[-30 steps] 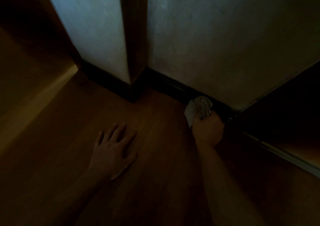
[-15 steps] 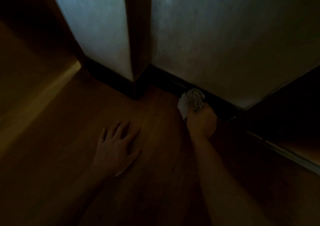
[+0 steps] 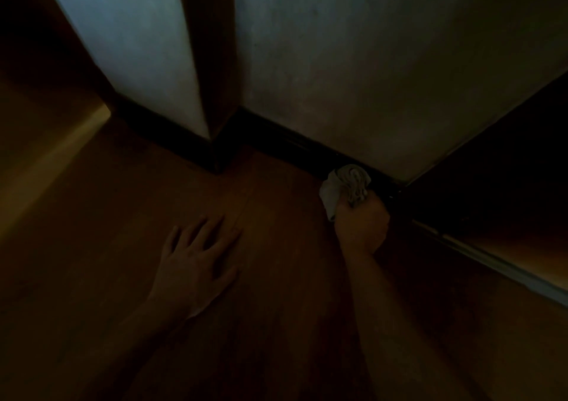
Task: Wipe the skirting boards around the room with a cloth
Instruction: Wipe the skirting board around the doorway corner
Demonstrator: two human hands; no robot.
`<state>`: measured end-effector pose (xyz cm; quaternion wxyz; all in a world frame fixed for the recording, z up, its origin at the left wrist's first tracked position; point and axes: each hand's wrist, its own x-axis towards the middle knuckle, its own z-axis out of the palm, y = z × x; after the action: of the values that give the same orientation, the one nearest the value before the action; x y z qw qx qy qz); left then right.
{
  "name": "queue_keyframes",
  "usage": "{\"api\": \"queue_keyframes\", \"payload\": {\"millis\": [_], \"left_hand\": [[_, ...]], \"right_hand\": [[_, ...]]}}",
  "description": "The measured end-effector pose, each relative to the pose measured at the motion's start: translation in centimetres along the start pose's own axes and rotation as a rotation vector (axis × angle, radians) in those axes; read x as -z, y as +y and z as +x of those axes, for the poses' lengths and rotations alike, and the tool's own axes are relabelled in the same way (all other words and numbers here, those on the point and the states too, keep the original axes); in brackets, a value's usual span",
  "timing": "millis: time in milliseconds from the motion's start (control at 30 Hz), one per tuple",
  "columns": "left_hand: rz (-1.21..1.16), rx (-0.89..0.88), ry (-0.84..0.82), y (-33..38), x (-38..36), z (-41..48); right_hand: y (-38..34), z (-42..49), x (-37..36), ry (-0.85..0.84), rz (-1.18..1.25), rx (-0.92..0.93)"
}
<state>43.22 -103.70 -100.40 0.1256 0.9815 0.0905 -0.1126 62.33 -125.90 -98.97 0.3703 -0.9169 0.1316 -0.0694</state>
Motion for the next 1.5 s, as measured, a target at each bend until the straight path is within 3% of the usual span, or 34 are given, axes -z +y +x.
{"api": "queue_keyframes", "payload": {"millis": [100, 267, 433, 733, 1000, 1233, 1400, 1500], "left_hand": [[0.005, 0.013, -0.002, 0.2, -0.2, 0.1], [-0.011, 0.016, 0.006, 0.5, 0.0, 0.1], [0.011, 0.028, 0.001, 0.4, -0.2, 0.1], [0.000, 0.009, 0.028, 0.4, -0.5, 0.3], [0.018, 0.021, 0.044, 0.7, -0.7, 0.1], [0.041, 0.040, 0.023, 0.8, -0.4, 0.3], [0.059, 0.052, 0.004, 0.9, -0.3, 0.5], [0.058, 0.044, -0.011, 0.9, -0.2, 0.3]], "right_hand": [[0.6, -0.2, 0.2, 0.082, 0.005, -0.042], [0.2, -0.3, -0.4, 0.011, -0.023, 0.075], [0.1, -0.5, -1.0, 0.097, 0.004, 0.017], [-1.9, -0.6, -2.8, -0.053, -0.046, 0.094], [2.4, 0.2, 0.9, 0.109, -0.028, 0.028], [1.5, 0.6, 0.4, 0.001, -0.030, 0.057], [2.1, 0.4, 0.8, 0.095, -0.024, 0.019], [1.6, 0.4, 0.1, 0.003, -0.042, 0.089]]}}
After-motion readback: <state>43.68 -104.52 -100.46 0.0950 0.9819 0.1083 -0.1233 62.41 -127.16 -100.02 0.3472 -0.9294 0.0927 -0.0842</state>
